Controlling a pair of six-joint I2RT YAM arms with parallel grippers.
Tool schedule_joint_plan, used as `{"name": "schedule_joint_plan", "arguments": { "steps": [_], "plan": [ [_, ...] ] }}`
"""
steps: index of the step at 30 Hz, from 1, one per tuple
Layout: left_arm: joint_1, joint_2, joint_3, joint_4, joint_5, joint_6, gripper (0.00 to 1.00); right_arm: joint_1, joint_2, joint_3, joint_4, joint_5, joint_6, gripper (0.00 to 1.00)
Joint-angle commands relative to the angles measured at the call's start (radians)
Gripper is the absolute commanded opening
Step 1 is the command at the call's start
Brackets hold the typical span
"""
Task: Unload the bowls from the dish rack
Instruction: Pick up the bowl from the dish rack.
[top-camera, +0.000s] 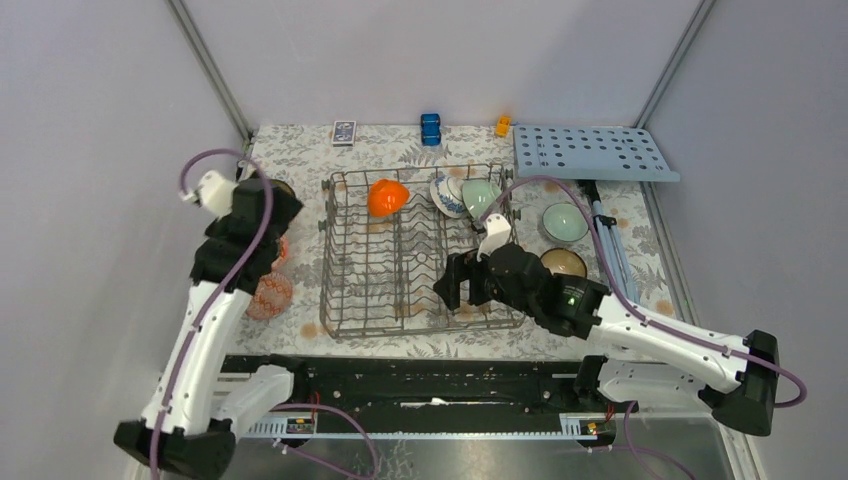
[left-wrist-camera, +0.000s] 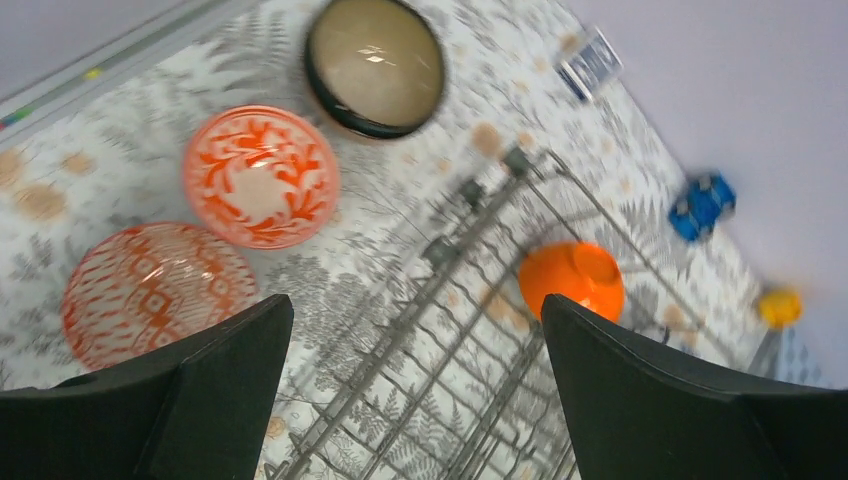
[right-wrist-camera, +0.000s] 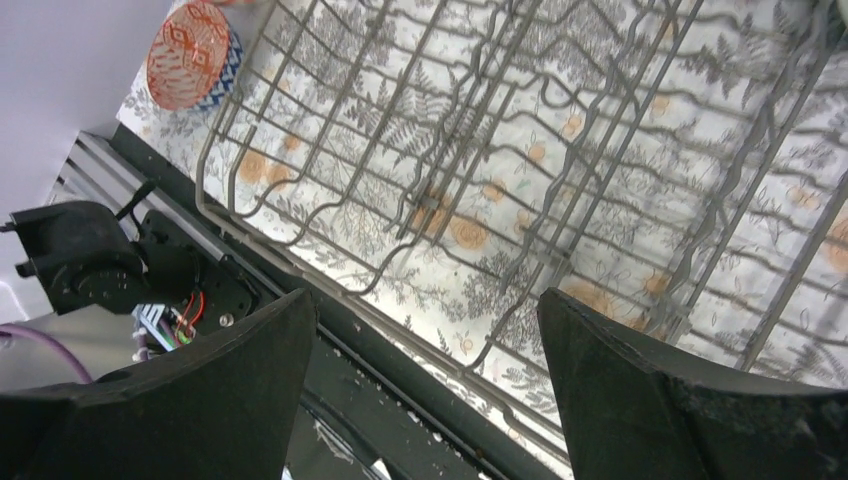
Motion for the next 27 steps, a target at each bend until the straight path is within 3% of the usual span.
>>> {"name": "schedule_joint_plan", "arguments": {
  "steps": [1, 4, 9, 12, 16, 21, 24, 27],
  "plan": [
    [-0.243, 0.134, 0.082, 0.123, -0.075, 0.196, 0.99, 0.003, 0.04, 0.101, 0.0, 0.114, -0.065, 0.89],
    [-0.378, 0.22, 0.108, 0.206, -0.073, 0.285, 0.99, 0.004, 0.08, 0.147, -0.006, 0.194, -0.09, 0.89],
    [-0.407, 0.351, 0.147, 0.348, 0.211, 0.384, 0.99, 0.001, 0.198, 0.291, -0.079, 0.406, -0.101, 0.88],
    [-0.406, 0.4, 0.123, 0.469, 0.381, 0.438, 0.99, -0.017, 0.22, 0.296, -0.049, 0.476, -0.096, 0.88],
    [-0.379, 0.464, 0.079, 0.617, 0.569, 0.401, 0.99, -0.101, 0.22, 0.247, -0.005, 0.438, -0.053, 0.87],
    [-0.292, 0.572, 0.014, 0.837, 0.878, 0.237, 0.99, -0.191, 0.224, 0.165, 0.128, 0.398, -0.071, 0.88],
    [-0.279, 0.603, -0.027, 0.959, 0.928, 0.192, 0.99, -0.289, 0.246, 0.189, 0.13, 0.272, -0.017, 0.88],
    [-0.262, 0.659, -0.045, 1.041, 0.966, 0.142, 0.99, -0.34, 0.265, 0.187, 0.19, 0.238, 0.002, 0.88]
  ]
}}
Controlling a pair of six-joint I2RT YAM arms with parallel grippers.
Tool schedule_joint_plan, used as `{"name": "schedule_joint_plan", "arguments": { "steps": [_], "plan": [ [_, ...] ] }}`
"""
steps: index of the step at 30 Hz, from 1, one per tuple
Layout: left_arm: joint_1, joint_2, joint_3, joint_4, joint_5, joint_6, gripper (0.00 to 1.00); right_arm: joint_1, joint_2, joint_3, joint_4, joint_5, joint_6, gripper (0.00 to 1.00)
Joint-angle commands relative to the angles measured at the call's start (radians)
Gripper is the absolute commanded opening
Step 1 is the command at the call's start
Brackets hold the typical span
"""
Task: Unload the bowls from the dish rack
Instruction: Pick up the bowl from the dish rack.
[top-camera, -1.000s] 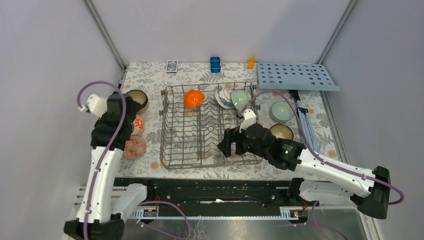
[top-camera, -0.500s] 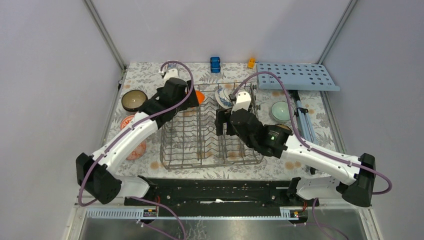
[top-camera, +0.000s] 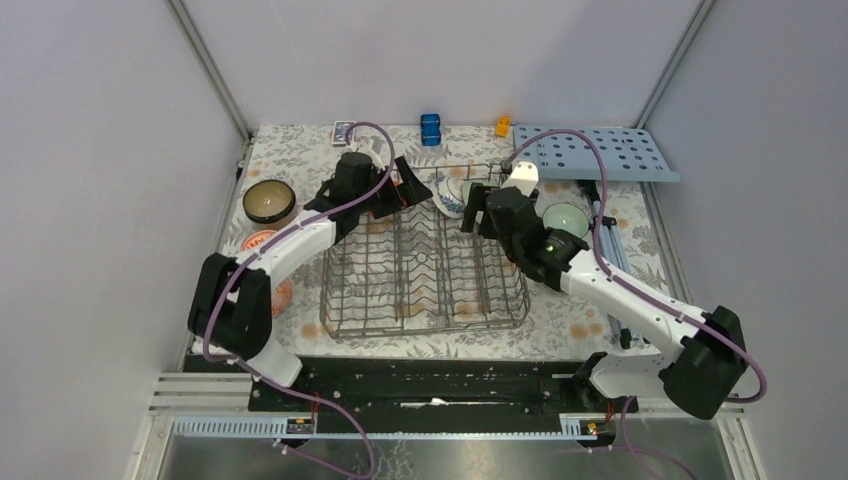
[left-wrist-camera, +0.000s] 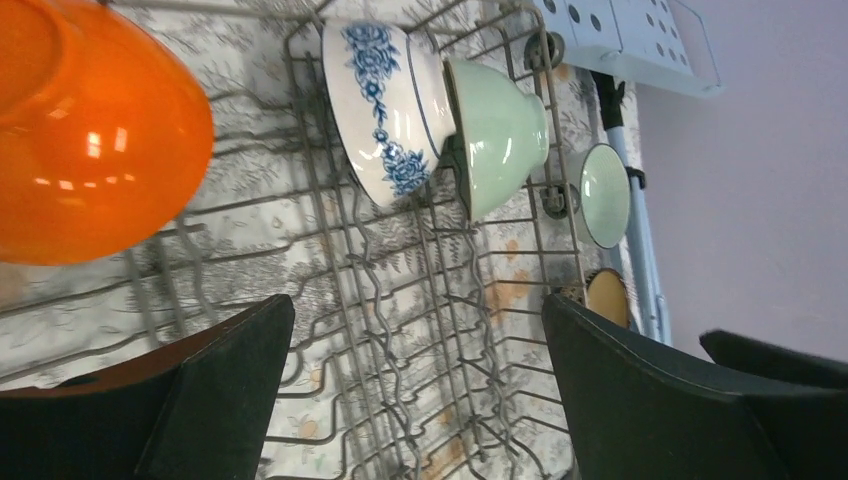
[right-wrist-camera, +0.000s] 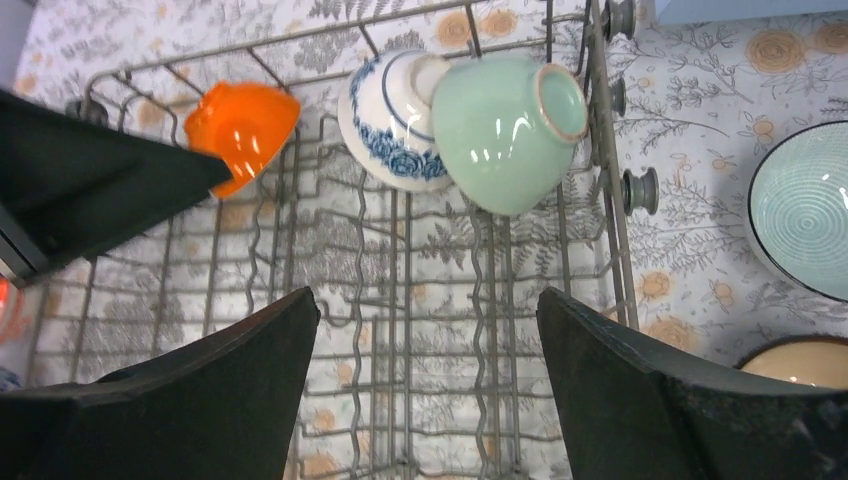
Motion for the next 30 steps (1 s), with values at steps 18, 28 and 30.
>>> {"name": "schedule_joint_plan", "arguments": {
  "steps": [18, 28, 30],
  "plan": [
    [-0.053, 0.239, -0.066, 0.542, 0.231, -0.292, 0.93, -0.312, 0.236, 0.085, 0.244, -0.249, 0.139, 0.82],
    [-0.07, 0.271, -0.051, 0.529, 0.165, -0.304, 0.93, -0.325, 0.268, 0.107, 0.261, -0.28, 0.067, 0.87],
    [-0.08, 0.279, -0.031, 0.506, 0.144, -0.299, 0.92, -0.326, 0.27, 0.124, 0.223, -0.267, 0.061, 0.87]
  ]
}}
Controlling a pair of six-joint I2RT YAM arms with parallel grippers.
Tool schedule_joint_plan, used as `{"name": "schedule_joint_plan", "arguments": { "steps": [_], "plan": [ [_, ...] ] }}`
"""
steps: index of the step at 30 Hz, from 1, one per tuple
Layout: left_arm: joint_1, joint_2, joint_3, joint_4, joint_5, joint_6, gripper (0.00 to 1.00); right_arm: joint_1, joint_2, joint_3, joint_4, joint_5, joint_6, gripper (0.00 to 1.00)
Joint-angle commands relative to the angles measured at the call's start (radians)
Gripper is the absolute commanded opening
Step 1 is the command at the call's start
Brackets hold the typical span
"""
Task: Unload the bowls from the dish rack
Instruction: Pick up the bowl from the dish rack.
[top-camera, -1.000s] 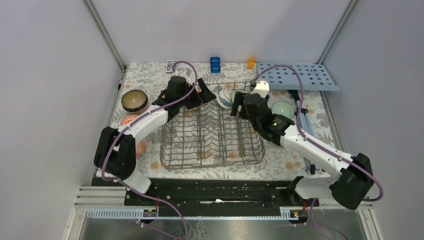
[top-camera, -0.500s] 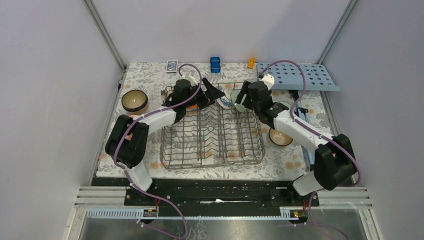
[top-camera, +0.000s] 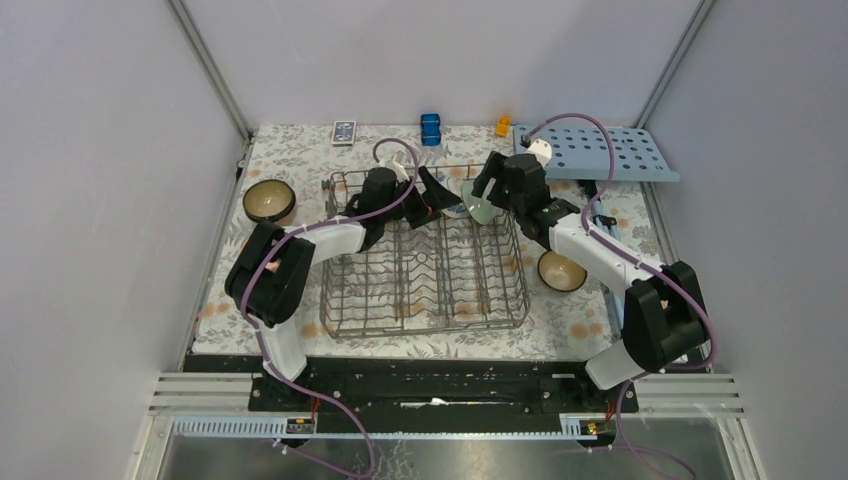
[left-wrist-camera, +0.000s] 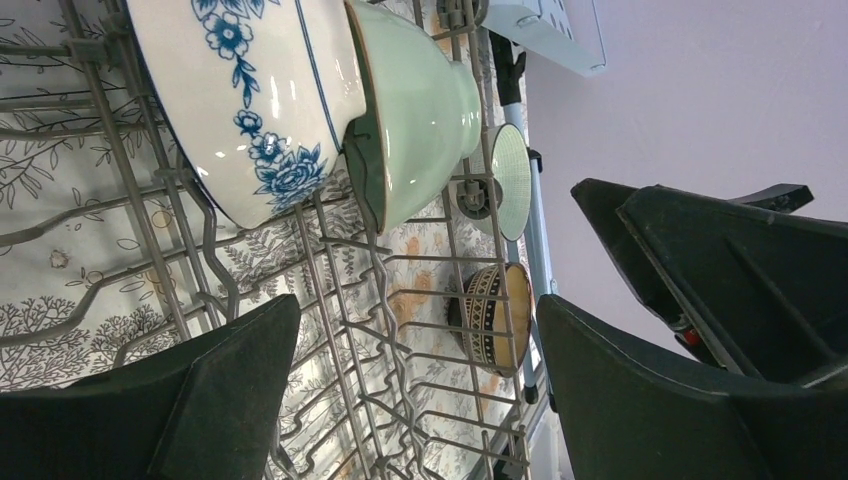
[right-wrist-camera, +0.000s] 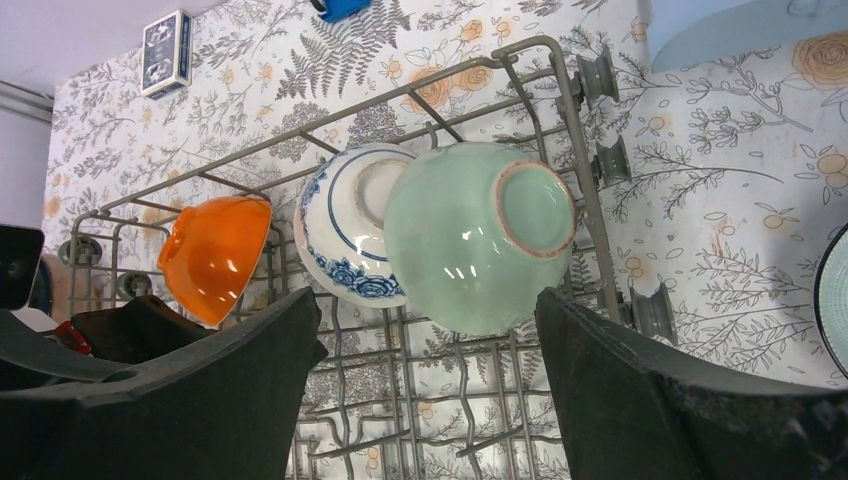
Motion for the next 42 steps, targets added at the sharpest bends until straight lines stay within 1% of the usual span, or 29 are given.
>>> {"name": "schedule_joint_plan", "arguments": {
  "steps": [1, 7, 16, 23, 26, 30, 35, 42],
  "plan": [
    [-0.019, 0.007, 0.042, 0.018, -0.052, 0.003, 0.92, -0.006, 0.004, 0.069, -0.02, 0.0, -0.041, 0.86],
    [-0.037, 0.041, 0.073, -0.009, -0.12, -0.035, 0.85, -0.022, 0.01, 0.089, -0.082, -0.001, -0.051, 0.81],
    [-0.057, 0.017, 0.038, 0.026, -0.281, -0.027, 0.83, -0.046, 0.043, 0.124, -0.091, -0.062, -0.07, 0.7],
    [-0.081, 0.06, 0.061, 0.059, -0.291, -0.039, 0.8, -0.05, 0.094, 0.158, -0.103, -0.081, -0.079, 0.6],
    [-0.095, 0.079, 0.078, 0.068, -0.284, -0.042, 0.79, -0.056, 0.125, 0.181, -0.128, -0.069, -0.073, 0.58],
    [-0.114, 0.108, 0.1, 0.071, -0.285, -0.043, 0.77, -0.098, 0.163, 0.186, -0.13, -0.11, -0.036, 0.57],
    [-0.123, 0.137, 0.104, 0.115, -0.273, -0.054, 0.7, -0.128, 0.184, 0.179, -0.108, -0.18, -0.027, 0.56],
    [-0.13, 0.173, 0.139, 0.14, -0.245, -0.054, 0.59, -0.146, 0.208, 0.184, -0.103, -0.217, -0.023, 0.53]
  ]
}}
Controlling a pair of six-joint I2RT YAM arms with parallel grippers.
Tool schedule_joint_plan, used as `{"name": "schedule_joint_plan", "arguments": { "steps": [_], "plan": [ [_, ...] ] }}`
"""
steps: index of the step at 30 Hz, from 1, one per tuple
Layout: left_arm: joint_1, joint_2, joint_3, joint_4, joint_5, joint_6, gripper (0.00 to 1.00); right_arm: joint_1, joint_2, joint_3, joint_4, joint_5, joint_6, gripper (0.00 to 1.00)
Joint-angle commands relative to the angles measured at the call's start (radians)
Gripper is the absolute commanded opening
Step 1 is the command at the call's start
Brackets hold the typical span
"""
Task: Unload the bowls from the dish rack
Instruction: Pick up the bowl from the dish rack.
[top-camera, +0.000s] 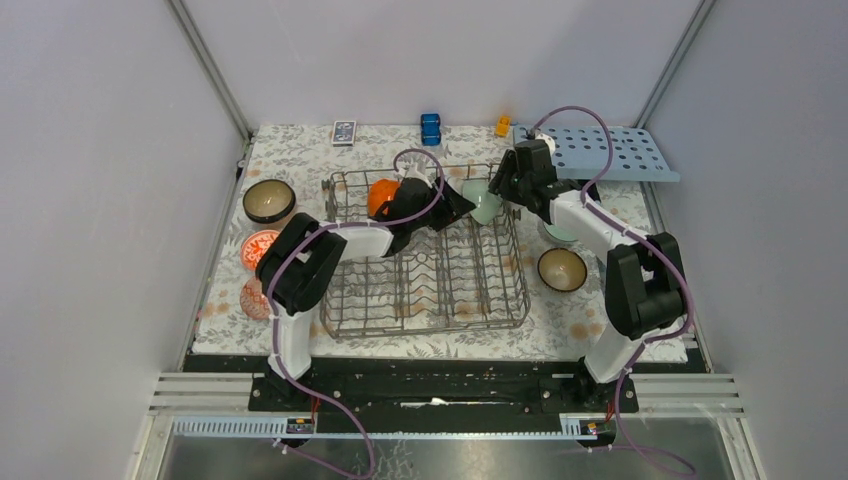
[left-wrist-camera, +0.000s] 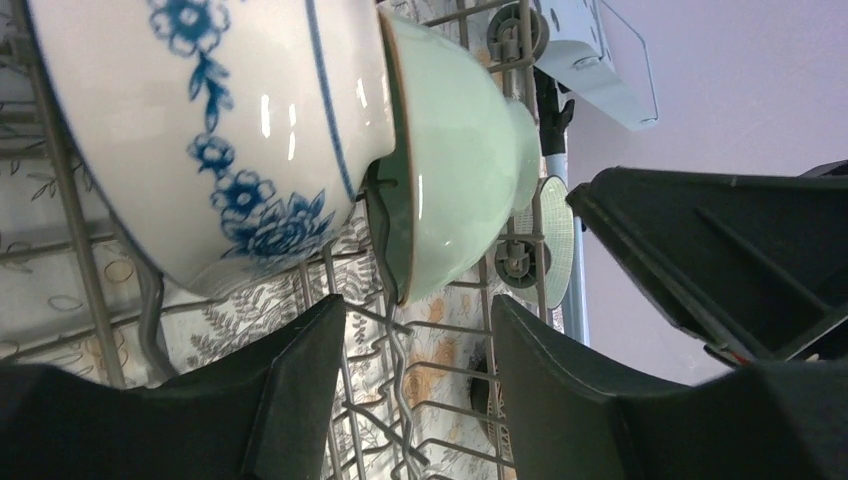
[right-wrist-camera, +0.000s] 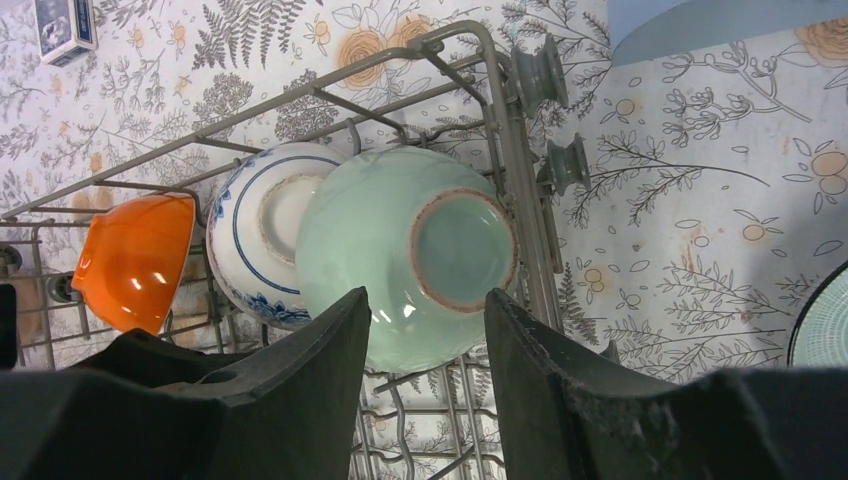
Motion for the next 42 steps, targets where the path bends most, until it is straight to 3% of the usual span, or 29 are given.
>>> {"name": "schedule_joint_plan", "arguments": {
  "steps": [1, 18, 42],
  "plan": [
    [-0.008, 0.023, 0.065, 0.082, 0.016, 0.004, 0.58, -0.011, 0.023, 0.036, 0.019, -0.043, 0.011, 0.52],
    [-0.016, 0.07, 0.064, 0.242, 0.072, 0.001, 0.42, -0.058, 0.043, 0.008, 0.057, -0.131, 0.045, 0.47],
    [-0.025, 0.141, 0.106, 0.359, 0.112, -0.01, 0.31, -0.083, 0.064, 0.006, 0.06, -0.169, 0.045, 0.43]
  ]
}}
